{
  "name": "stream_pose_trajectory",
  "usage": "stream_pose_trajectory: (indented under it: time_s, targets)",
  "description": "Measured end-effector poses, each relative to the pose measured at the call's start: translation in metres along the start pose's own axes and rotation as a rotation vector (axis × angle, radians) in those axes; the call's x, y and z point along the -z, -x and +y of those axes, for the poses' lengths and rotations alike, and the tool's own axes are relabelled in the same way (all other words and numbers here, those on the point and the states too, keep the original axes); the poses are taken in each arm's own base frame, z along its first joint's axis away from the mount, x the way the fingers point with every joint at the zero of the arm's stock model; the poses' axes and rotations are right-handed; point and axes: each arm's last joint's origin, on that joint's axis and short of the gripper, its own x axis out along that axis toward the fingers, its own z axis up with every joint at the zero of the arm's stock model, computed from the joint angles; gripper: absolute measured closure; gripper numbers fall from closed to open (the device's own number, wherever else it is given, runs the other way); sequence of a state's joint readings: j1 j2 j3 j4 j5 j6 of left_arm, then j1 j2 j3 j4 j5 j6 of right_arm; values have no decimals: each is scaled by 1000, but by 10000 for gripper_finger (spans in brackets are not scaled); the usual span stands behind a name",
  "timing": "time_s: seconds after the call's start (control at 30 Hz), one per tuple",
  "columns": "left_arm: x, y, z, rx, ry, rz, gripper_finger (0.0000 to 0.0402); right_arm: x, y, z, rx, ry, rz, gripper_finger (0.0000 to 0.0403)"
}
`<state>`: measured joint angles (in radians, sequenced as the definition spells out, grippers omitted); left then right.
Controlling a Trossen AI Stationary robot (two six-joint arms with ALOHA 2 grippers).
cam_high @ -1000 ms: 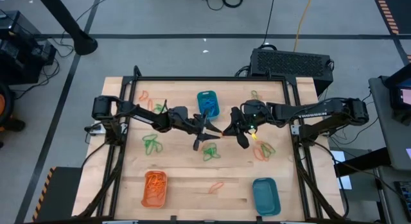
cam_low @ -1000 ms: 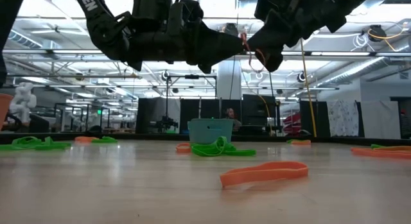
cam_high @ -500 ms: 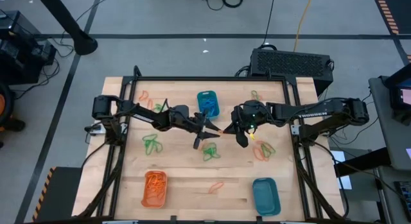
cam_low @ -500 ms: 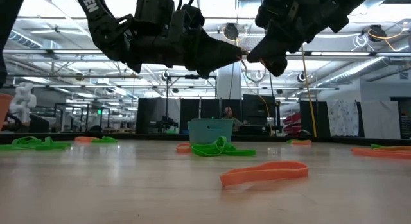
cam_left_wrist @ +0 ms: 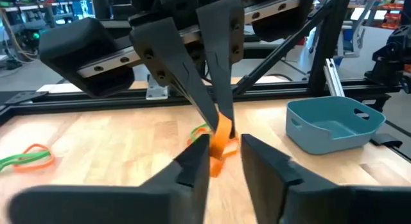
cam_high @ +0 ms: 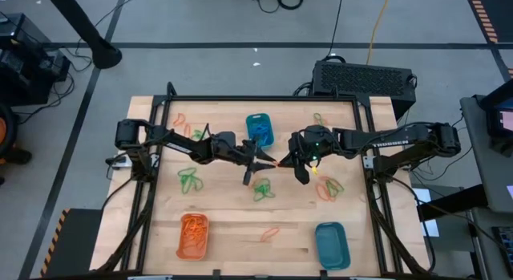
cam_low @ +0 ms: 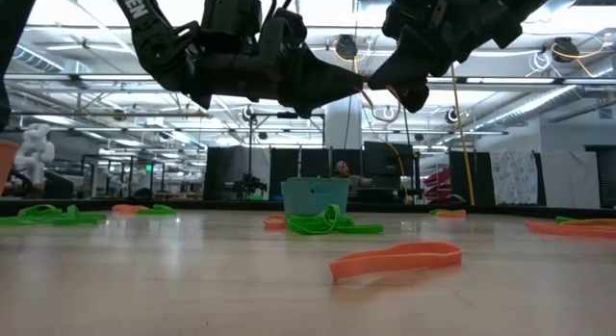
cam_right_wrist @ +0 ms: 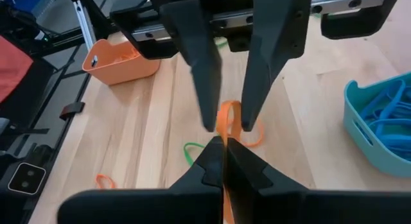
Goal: Sort rubber bands into baskets
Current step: Put the orange rubber band into the orange bin
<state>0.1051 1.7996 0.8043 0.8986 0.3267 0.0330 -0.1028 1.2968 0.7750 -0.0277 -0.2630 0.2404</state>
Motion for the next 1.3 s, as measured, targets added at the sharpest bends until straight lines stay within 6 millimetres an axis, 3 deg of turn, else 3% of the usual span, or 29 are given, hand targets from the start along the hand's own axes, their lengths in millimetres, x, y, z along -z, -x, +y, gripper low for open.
stream_pose_trajectory:
  time_s: [0.13,0.43,0.67,0.9,1.1,1.3]
  targets:
    - [0,0,0,-2,-8,0,384,0,0,0,0,-1,0,403]
    - [0,0,0,-3,-10,0,398,0,0,0,-4,1,0,392]
    - [0,0,0,-3,-8,0,400,-1,3,1,-8,22,-5,306]
    - [-7,5,-3,-3,10,50,400,-6,18,10,-119,42,-23,210]
    - [-39,27,-24,19,29,141,401,-5,35,14,-113,77,-11,161]
    - [-62,67,-64,91,151,364,401,-4,36,19,-126,105,-9,147]
